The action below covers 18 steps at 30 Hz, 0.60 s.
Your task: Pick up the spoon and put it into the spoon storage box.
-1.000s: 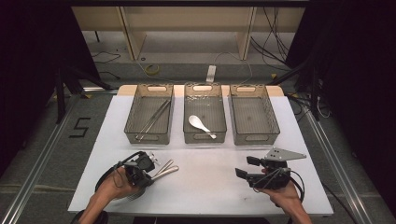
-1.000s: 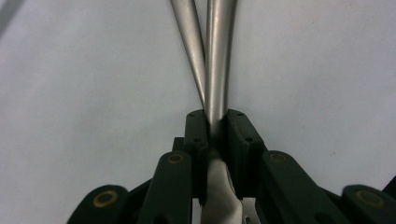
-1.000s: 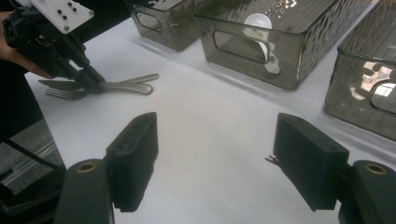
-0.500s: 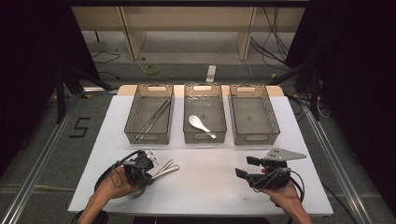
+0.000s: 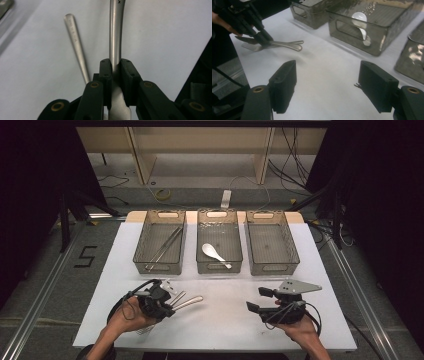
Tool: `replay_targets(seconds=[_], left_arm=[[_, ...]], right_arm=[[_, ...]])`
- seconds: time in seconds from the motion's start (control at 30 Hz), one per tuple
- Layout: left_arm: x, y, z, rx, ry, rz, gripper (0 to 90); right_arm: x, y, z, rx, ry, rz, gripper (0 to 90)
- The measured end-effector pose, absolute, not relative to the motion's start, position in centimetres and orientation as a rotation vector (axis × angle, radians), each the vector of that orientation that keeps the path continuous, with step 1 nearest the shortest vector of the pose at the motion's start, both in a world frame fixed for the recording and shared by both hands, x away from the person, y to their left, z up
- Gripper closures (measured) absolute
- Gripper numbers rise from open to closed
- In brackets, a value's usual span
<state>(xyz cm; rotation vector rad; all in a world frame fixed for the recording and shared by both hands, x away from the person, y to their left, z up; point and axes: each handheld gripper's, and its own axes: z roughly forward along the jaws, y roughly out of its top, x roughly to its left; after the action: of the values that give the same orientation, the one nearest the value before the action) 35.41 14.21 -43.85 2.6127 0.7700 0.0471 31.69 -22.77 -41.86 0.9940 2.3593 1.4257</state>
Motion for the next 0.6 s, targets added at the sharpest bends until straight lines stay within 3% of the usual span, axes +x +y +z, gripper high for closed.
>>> replay_targets(seconds=[0.6], left_arm=[[35.9, 8.5, -42.9, 2.644, 0.59, -0.133, 79.6]], right_arm=[[30.4, -16.0, -42.9, 0.599, 2.506, 1.183, 31.8]])
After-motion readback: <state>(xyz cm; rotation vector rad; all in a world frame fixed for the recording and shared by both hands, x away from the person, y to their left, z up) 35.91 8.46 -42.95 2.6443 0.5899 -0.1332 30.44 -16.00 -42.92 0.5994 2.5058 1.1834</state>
